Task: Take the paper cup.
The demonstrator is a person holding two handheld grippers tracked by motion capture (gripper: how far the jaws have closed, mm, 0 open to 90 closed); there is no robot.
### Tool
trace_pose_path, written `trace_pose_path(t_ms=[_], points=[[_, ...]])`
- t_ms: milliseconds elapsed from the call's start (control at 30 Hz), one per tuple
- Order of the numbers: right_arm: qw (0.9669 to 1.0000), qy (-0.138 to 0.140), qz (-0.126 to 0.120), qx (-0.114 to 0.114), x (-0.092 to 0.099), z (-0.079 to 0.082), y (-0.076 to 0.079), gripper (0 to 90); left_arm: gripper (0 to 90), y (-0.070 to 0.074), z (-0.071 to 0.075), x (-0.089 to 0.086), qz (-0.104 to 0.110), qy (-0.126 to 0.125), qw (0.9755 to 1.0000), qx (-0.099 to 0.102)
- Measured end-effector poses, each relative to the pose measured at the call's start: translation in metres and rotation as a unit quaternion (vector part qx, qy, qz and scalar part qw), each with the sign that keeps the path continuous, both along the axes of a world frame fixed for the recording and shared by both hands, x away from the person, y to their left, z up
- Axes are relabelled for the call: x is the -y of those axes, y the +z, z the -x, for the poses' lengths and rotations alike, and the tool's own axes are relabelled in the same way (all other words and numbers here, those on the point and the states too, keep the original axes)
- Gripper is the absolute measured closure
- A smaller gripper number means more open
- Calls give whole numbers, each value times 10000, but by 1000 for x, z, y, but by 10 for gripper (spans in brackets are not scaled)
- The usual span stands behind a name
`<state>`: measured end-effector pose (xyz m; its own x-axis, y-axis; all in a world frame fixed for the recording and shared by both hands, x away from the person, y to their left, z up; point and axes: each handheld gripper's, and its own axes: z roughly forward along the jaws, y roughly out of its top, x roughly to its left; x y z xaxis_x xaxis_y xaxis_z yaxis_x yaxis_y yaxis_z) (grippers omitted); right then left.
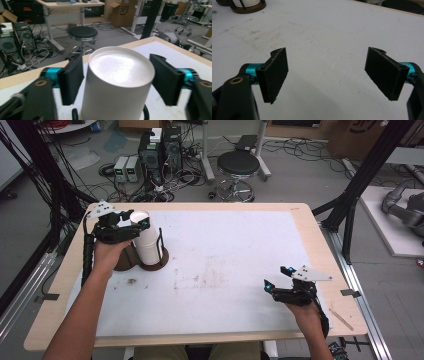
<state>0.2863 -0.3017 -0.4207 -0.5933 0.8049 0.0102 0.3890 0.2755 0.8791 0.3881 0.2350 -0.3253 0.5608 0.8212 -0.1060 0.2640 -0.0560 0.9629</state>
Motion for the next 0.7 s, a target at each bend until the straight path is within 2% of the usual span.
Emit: trace_pose_path(t_ms=[233,333,700], points=[[10000,16,-2,-23,-1,0,0,191,336,1,2,1,-139,-8,9999,69],[10000,22,-9,-13,-1,0,0,191,338,3,2,1,-118,-8,9999,97],[10000,23,-16,-14,0,0,0,191,342,28,6,2,-3,-46,9994,334]])
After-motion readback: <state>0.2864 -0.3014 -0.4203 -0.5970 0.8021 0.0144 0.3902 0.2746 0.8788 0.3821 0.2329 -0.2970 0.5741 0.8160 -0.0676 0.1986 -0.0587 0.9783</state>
